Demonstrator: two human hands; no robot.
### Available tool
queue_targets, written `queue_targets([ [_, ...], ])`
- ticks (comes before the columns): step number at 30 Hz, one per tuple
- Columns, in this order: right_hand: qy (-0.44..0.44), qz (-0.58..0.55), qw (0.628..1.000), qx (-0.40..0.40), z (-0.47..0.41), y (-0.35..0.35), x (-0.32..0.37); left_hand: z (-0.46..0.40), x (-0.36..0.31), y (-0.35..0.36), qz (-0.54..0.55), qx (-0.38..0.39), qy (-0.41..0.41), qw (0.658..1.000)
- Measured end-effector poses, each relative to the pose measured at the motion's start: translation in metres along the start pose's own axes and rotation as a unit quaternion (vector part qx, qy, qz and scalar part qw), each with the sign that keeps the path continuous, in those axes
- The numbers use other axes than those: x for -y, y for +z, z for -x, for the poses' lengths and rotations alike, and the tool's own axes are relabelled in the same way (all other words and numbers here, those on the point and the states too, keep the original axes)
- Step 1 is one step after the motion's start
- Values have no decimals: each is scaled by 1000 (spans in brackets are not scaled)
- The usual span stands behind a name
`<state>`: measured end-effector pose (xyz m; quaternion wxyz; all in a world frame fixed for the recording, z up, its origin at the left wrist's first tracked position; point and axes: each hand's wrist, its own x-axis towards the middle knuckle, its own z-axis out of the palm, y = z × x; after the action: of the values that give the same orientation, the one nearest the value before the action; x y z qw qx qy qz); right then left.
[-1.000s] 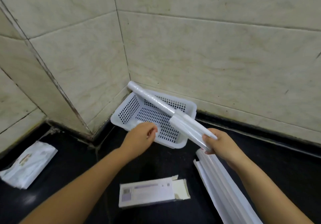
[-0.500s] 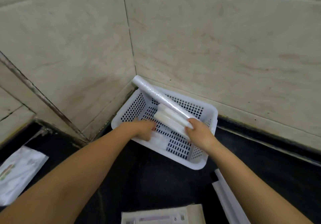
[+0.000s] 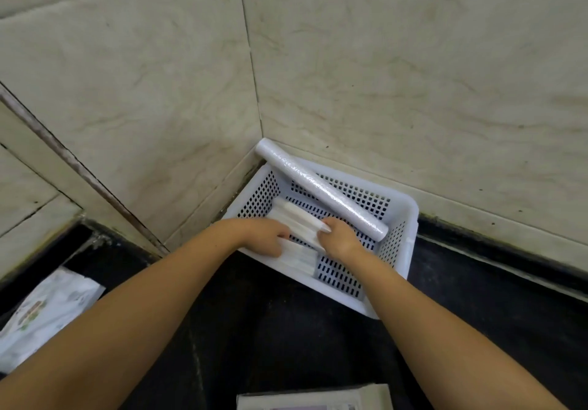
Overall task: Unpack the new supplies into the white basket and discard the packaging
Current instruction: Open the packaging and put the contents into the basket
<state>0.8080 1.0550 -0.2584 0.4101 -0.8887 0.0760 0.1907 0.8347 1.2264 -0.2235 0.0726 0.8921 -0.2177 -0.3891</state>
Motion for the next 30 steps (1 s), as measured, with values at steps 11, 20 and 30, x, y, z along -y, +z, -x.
queue_targets([
  [11,53,161,985,-36,-9,-2,-27,-14,-5,8,-29,43,-49,997],
  [20,-11,236,970,-66,12,-23,-9,-11,-9,8,11,-89,-65,994],
  [30,-9,27,988,-151,185,-112,-84,56,-123,31,101,-318,117,935],
])
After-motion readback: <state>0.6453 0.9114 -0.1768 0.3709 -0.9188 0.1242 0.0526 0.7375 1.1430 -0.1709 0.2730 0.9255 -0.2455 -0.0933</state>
